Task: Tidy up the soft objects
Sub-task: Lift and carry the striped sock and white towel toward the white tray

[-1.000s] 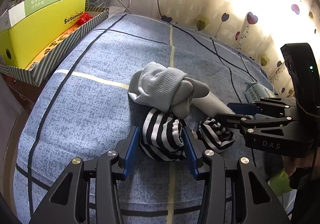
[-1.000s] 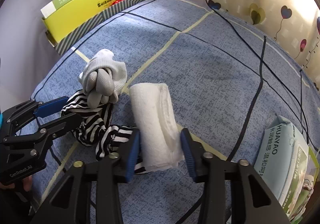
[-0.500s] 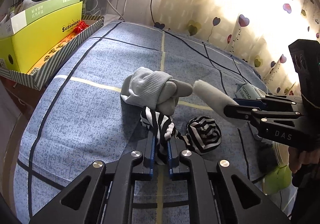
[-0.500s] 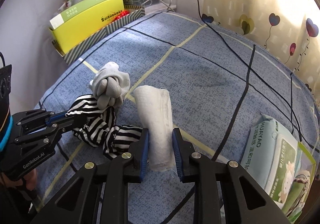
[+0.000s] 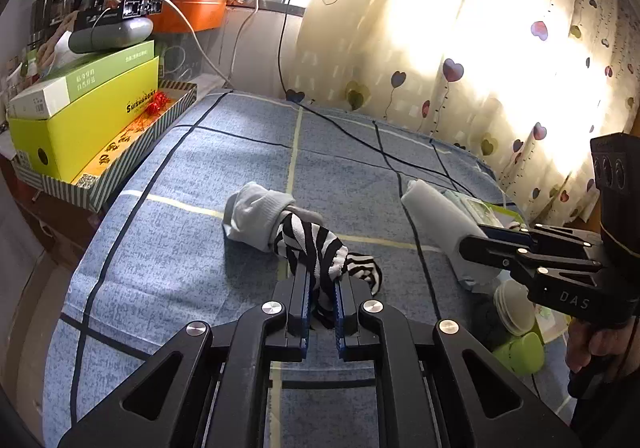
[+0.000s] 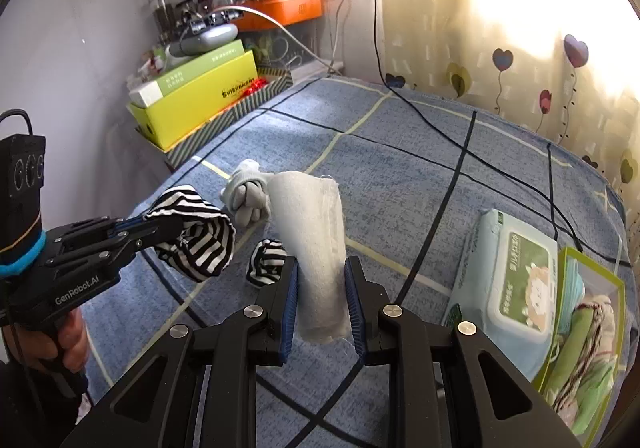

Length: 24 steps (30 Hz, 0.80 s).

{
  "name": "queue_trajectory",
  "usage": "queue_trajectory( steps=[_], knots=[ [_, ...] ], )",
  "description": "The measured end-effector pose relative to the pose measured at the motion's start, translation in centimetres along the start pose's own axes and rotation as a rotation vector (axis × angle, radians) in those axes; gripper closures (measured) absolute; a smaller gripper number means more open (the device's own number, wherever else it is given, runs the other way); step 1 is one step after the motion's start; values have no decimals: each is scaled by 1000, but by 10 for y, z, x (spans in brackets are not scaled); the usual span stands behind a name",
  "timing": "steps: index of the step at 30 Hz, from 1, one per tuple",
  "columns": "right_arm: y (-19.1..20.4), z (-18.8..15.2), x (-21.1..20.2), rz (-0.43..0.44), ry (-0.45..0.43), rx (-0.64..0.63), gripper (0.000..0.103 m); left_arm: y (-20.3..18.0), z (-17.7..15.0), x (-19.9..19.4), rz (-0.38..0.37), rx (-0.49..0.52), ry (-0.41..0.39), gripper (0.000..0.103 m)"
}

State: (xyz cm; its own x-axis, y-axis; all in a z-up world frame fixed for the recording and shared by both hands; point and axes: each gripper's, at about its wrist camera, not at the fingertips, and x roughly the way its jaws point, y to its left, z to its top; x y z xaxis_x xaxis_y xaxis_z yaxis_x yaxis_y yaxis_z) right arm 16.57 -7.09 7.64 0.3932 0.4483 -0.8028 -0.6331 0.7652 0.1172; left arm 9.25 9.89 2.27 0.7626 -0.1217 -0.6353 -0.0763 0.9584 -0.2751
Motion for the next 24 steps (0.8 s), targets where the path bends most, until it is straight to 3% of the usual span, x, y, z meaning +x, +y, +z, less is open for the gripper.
queue_trajectory(
  steps=[24],
  knots=[
    [-50,-58,-94,-63,-184,120,81,-119,4,-9,-151,183,-7,93]
  ],
)
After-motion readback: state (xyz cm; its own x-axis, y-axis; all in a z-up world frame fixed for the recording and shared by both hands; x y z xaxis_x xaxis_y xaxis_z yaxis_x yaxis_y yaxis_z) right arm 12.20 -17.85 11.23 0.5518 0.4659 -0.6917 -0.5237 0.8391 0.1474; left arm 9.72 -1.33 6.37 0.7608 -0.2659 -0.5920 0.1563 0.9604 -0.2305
